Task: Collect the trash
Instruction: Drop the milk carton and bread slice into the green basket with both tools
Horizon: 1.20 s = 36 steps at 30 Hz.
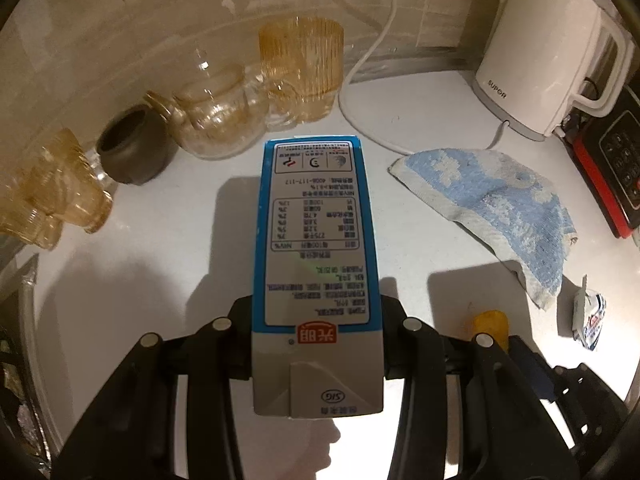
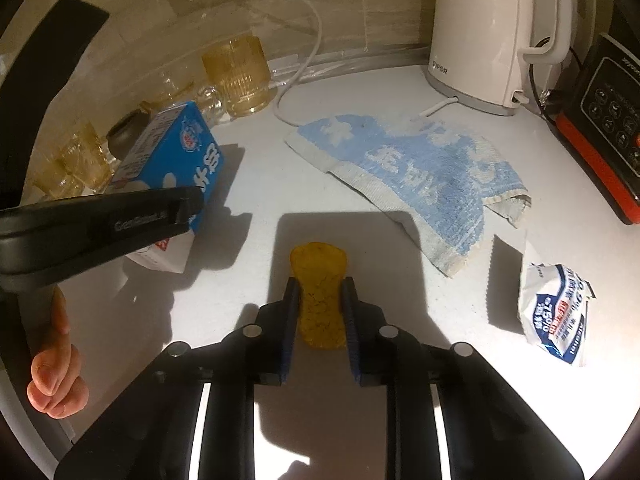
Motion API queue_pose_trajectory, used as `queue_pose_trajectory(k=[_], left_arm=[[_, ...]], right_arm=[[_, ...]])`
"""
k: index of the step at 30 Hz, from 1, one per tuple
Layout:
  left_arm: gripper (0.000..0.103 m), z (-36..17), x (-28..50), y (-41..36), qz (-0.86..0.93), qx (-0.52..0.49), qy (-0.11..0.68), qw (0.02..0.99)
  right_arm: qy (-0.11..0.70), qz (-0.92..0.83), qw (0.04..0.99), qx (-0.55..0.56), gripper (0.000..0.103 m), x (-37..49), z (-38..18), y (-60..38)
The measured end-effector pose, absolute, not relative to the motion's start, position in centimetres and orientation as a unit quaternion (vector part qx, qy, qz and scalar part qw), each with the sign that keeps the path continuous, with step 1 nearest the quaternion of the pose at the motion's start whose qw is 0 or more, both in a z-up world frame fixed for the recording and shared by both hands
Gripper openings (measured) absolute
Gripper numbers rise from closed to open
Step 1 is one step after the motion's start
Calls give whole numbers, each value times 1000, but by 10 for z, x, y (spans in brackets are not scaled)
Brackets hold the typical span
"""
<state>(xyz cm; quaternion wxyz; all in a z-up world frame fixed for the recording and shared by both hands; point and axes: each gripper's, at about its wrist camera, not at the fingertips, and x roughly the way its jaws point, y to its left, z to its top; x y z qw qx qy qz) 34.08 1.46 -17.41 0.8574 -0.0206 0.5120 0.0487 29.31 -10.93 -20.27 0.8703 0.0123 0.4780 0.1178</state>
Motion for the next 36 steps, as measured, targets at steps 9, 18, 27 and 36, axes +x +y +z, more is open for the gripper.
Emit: queue_pose_trajectory(k=[9, 18, 27, 36], left_arm=[[40, -147, 296, 6, 17, -2, 495, 869], [40, -123, 204, -16, -21, 16, 487, 873], [40, -122, 103, -36, -60, 34, 492, 868], [40, -147, 6, -62, -112, 54, 516, 848]], right_arm=[[457, 122, 881, 18, 22, 248, -168, -118], [450, 110, 886, 27, 22, 147, -143, -146], [465, 91, 880, 35, 22, 33, -140, -177], [485, 87, 869, 52, 22, -61, -156, -206]])
